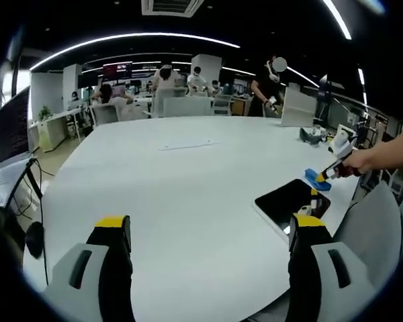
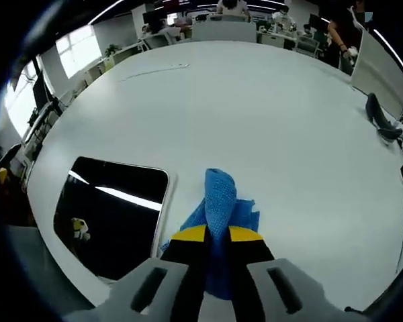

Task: Wipe the mirror surface with the cleaning cloth until all visible marks leave the cleaned area.

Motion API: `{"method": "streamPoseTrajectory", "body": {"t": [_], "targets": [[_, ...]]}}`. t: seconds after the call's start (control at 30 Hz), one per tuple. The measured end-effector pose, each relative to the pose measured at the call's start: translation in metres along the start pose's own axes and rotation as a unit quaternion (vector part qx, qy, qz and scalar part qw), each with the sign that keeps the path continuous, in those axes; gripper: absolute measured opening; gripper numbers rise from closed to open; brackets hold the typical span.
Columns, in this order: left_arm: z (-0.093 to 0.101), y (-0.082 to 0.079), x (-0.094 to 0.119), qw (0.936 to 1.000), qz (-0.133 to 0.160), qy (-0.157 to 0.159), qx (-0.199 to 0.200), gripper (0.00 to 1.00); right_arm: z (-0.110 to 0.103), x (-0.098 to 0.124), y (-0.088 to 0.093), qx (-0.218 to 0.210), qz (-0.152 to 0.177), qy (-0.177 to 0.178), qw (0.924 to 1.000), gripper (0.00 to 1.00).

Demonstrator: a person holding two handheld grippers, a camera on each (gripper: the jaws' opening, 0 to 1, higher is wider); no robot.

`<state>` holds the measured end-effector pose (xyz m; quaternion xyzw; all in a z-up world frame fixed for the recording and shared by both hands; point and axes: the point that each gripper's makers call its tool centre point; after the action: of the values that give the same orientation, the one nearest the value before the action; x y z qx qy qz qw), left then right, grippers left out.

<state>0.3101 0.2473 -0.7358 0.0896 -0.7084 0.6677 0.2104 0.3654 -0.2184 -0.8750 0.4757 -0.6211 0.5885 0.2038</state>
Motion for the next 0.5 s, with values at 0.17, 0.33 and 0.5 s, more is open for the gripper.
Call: {"method": "streamPoseTrajectory", "body": {"t": [0.17,0.33,0.5], "targets": [[0.0008,0.0076,0.0021,0.9999,-0.008,0.005,-0.005,0.98,0.0024,-0.0004,-0.0006,-0.017,-0.006,0.003,0.9998,0.00],[-0.0003,0.0039,0.0022,1.0000,-0.003,0.004,-0.003,0.98,0.0026,0.0004,0.0001,-0.038,0.002,0.003,0.9993,0.00],[-0.0005,0.0027,-0.0002,1.0000,-0.001,0.005,-0.003,0.98,0.0030,0.0005,-0.0001,-0.049,-0.003,-0.005,0.9988,0.00]]}}
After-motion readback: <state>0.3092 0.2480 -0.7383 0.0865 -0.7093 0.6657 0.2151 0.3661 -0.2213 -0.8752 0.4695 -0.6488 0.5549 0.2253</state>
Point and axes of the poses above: the point that each gripper's makers call its tool centre point, and the gripper's own axes: x roughly backward along the fingers, z roughly to its right, y roughly out of its underside, and after that the axes turned 14 degrees about -y, right-handed
